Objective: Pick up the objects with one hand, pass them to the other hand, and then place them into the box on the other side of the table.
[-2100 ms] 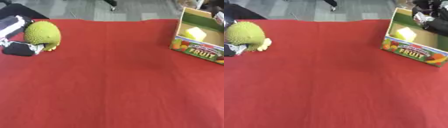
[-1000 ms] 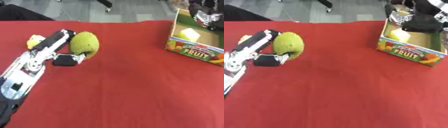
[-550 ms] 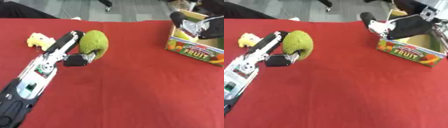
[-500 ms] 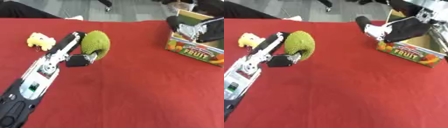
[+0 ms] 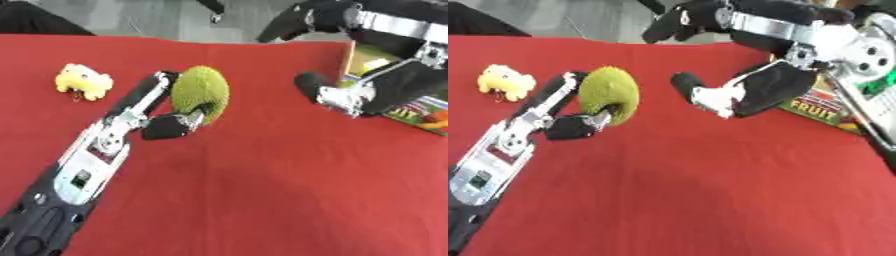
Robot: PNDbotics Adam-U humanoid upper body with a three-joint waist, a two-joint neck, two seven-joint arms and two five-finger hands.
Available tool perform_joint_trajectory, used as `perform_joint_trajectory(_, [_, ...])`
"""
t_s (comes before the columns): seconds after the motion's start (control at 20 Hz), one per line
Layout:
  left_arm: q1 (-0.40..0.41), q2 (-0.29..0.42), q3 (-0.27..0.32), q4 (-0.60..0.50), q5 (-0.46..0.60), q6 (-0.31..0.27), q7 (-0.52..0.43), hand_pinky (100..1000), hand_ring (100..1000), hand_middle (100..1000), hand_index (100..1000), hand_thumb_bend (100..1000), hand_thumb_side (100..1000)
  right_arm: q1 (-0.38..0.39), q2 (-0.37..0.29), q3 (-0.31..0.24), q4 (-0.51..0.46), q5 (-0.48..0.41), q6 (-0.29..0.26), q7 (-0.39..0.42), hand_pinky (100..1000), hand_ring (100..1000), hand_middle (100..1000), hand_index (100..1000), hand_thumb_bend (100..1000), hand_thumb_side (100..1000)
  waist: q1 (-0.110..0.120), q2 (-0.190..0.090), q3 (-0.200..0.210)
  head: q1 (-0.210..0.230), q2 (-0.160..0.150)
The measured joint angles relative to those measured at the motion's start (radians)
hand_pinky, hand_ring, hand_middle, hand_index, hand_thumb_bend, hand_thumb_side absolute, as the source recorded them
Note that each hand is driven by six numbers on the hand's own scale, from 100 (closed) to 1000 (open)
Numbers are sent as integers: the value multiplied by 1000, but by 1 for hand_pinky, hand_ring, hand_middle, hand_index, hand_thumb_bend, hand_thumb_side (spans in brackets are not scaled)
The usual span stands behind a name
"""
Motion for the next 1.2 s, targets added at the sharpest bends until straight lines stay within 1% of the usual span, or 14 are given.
perform_joint_trajectory(0.25, [3, -11, 0, -13, 8, -7, 7, 725, 657, 583, 565, 100, 414, -22, 45, 26, 34, 37, -8, 17, 908, 923, 847, 893, 100, 438, 0, 0, 3, -6, 1])
perform_joint_trajectory(0.4, [10, -12, 0, -23, 9, -11, 11, 724, 656, 582, 565, 100, 412, -24, 69, 34, 65, 72, -10, 15, 909, 927, 854, 900, 100, 426, 0, 0, 3, -8, 7])
perform_joint_trajectory(0.65, [15, -19, 0, -24, -12, -28, 26, 724, 657, 583, 565, 100, 407, -31, 102, 44, 105, 145, -13, 13, 910, 931, 857, 901, 100, 428, -1, 0, 2, -8, 9])
perform_joint_trajectory(0.8, [17, -19, 0, -27, -30, -51, 32, 724, 657, 584, 565, 100, 409, -33, 122, 48, 123, 186, -11, 13, 910, 933, 858, 906, 100, 451, -1, 0, 2, -9, 16])
perform_joint_trajectory(1.15, [18, -19, -11, -30, -52, -108, 27, 724, 658, 585, 565, 100, 404, -36, 175, 59, 189, 255, 5, 2, 909, 939, 865, 914, 100, 467, -1, 0, 0, -16, 17])
perform_joint_trajectory(1.2, [18, -20, -13, -30, -54, -116, 25, 724, 658, 585, 565, 100, 405, -38, 181, 59, 199, 266, 4, 0, 909, 943, 869, 917, 117, 467, -1, 0, 0, -16, 17])
